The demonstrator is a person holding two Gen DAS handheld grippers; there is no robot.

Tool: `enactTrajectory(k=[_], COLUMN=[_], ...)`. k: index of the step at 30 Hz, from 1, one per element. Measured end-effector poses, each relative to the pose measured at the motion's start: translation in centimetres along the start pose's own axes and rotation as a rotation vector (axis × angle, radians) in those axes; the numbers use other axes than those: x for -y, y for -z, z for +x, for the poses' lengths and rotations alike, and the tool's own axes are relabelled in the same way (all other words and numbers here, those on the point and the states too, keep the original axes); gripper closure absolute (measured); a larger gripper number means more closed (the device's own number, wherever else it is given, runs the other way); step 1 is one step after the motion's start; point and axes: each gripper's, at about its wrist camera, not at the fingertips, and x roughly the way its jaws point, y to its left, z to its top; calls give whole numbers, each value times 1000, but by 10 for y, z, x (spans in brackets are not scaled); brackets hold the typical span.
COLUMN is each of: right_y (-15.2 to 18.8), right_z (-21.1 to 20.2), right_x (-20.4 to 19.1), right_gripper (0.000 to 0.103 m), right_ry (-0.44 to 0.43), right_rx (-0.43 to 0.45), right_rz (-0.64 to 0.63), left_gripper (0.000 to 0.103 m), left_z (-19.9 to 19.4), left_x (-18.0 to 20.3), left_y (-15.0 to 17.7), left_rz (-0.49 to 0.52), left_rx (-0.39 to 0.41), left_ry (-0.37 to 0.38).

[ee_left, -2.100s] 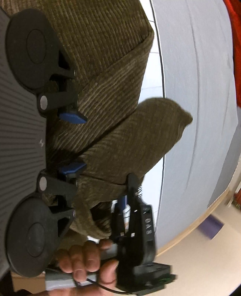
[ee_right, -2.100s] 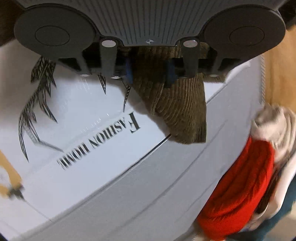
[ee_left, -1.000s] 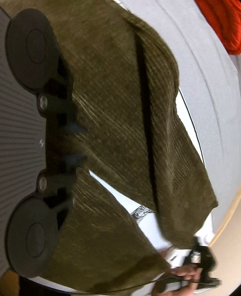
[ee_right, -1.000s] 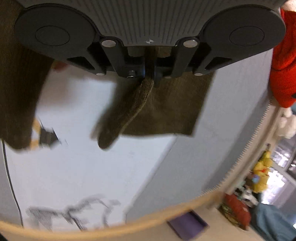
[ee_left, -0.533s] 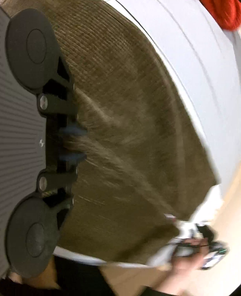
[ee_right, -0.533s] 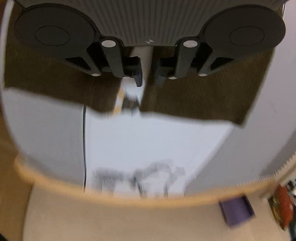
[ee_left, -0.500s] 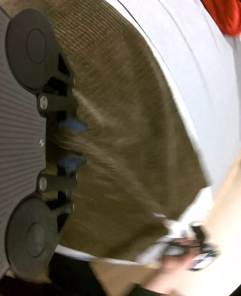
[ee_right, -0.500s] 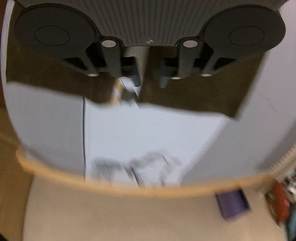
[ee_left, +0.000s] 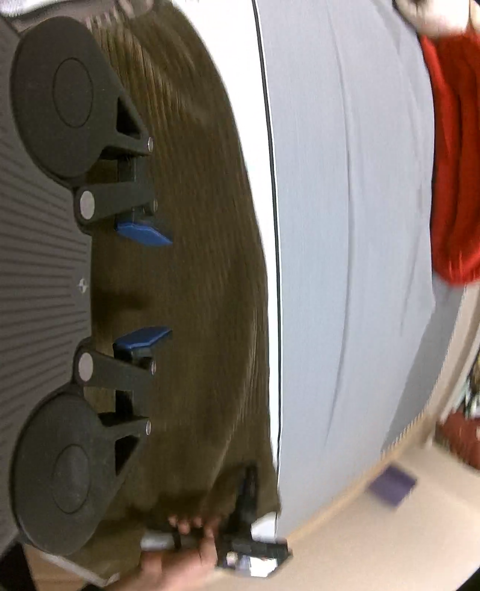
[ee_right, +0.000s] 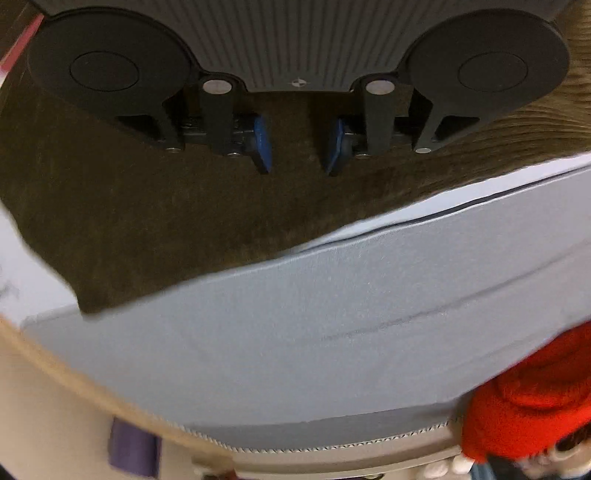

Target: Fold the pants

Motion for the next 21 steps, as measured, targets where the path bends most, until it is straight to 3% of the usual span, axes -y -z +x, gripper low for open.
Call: enactTrajectory(k=[7, 12, 17, 18, 21], right_y=[-27, -31, -48, -52, -51], right_z=[27, 37, 28, 15, -49], right_x=[-1, -2, -12, -14, -23], right_gripper=[78, 79, 79, 79, 73], right_ry=[61, 73, 115, 111, 0], right_rx=[58, 102, 24, 40, 165], right_rz=[66, 8, 27, 41, 103], left_gripper=[44, 44, 44, 46, 80], left_z=[-17, -27, -34, -34, -29], left_x=[-59, -97, -125, -130, -150], left_y=[-7, -1, 16, 18, 30], left_rz=[-140, -190, -192, -176, -69], left_rx=[29, -8, -52, -63, -98], left_ry=[-230, -251, -245, -253, -315])
